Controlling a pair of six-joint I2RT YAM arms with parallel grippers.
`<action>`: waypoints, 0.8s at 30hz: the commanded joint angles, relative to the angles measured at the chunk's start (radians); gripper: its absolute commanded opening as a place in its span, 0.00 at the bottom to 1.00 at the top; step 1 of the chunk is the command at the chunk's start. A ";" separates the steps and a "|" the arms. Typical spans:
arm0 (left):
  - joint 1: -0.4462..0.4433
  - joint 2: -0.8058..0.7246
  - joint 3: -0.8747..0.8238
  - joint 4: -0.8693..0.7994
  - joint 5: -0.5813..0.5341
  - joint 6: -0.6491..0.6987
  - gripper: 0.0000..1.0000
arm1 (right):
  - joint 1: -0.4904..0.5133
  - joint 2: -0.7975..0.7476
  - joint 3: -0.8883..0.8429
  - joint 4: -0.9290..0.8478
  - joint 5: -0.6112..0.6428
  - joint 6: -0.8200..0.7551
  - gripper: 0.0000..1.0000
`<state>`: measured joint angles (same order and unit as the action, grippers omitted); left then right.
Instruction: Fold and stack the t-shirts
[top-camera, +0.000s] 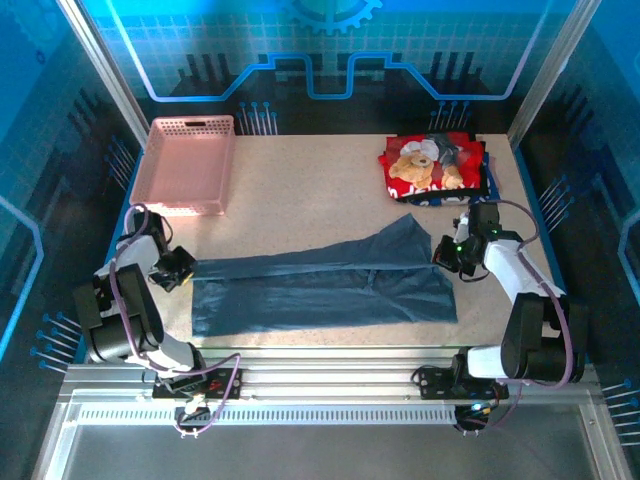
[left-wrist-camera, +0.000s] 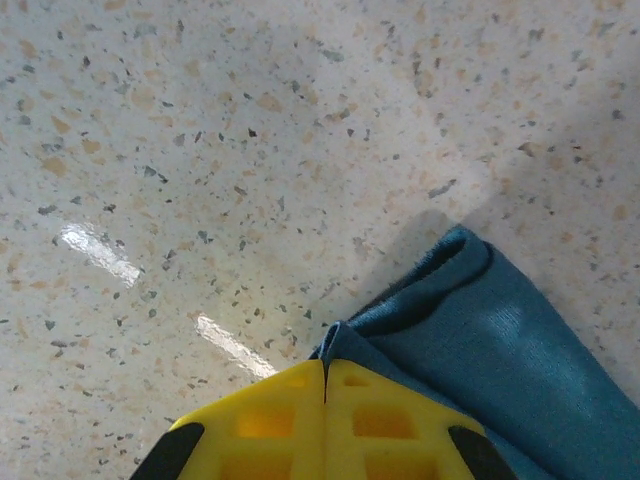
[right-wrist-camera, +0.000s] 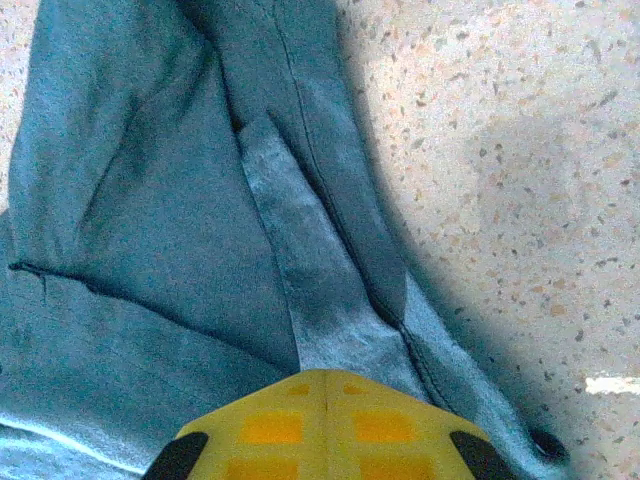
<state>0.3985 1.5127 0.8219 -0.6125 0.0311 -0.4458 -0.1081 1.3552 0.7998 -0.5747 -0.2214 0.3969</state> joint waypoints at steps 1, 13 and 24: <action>0.016 0.024 0.014 0.020 -0.047 0.001 0.00 | -0.018 -0.038 -0.034 -0.008 0.001 0.020 0.00; -0.016 0.019 0.034 0.000 0.035 -0.090 0.48 | -0.004 -0.094 -0.156 0.007 -0.024 0.135 0.33; -0.239 -0.354 0.075 -0.076 -0.005 -0.230 0.76 | 0.027 -0.182 -0.027 0.057 -0.096 0.136 0.60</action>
<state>0.2276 1.2255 0.8719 -0.6647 0.0231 -0.6300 -0.1024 1.1431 0.6991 -0.6086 -0.2115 0.5426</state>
